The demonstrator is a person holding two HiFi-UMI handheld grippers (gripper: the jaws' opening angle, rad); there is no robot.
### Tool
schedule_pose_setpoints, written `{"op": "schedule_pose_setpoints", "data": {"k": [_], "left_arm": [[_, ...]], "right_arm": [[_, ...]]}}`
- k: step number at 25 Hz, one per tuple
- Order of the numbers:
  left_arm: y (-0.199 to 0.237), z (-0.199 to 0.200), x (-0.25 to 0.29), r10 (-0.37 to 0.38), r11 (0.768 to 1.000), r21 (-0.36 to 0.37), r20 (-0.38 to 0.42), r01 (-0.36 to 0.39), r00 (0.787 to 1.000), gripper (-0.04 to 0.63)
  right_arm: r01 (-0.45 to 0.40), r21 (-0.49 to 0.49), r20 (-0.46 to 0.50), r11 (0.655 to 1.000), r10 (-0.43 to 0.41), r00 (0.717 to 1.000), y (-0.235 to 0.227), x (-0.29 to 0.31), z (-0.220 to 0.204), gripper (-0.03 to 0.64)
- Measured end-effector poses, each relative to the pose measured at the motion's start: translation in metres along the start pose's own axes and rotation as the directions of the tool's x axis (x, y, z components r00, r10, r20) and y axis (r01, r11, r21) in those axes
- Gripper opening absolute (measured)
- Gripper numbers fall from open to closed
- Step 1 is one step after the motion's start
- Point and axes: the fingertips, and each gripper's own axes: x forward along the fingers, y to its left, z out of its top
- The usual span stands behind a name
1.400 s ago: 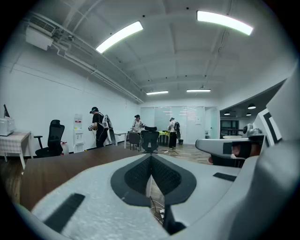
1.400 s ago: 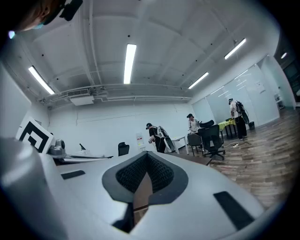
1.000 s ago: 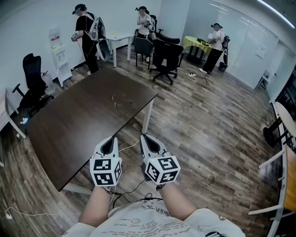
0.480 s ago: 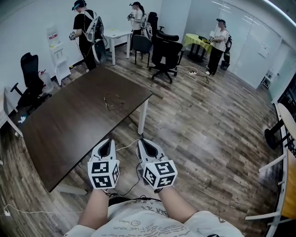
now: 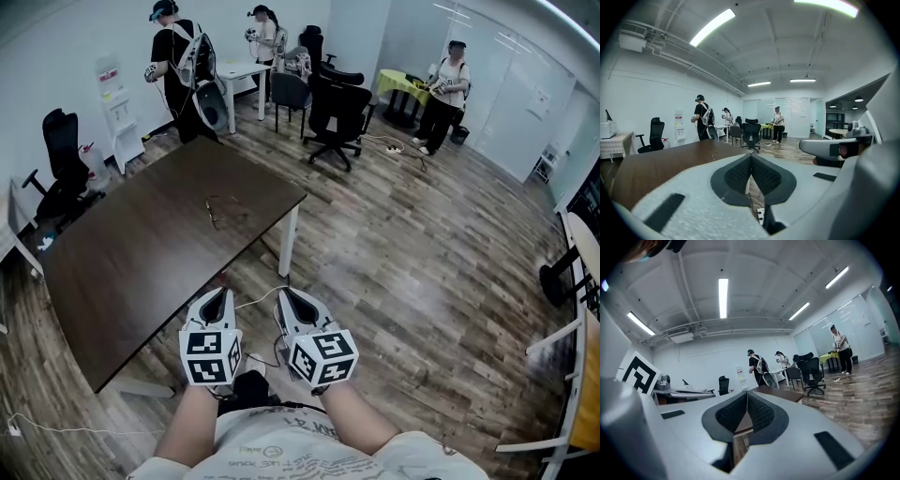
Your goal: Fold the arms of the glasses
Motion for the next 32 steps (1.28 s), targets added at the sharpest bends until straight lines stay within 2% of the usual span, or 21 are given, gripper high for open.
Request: {"op": "schedule_pose_setpoints", "data": {"k": [8, 18, 32], "left_arm": [[0.015, 0.002, 0.038, -0.008, 1.0, -0.008, 0.007, 0.008, 1.0, 0.014], [0.055, 0.01, 0.106, -0.023, 0.995, -0.1, -0.013, 0.022, 1.0, 0.014], [0.119, 0.044, 0.193, -0.033, 0.995, -0.097, -0.035, 0.029, 0.999, 0.014]], "right_arm": [[-0.016, 0.0, -0.01, 1.0, 0.016, 1.0, -0.012, 0.035, -0.002, 0.017], [-0.031, -0.018, -0.048, 0.999, 0.03, 0.998, -0.031, 0.107, 0.003, 0.017], [-0.023, -0.011, -0.055, 1.0, 0.022, 0.998, -0.052, 0.214, 0.031, 0.017]]}}
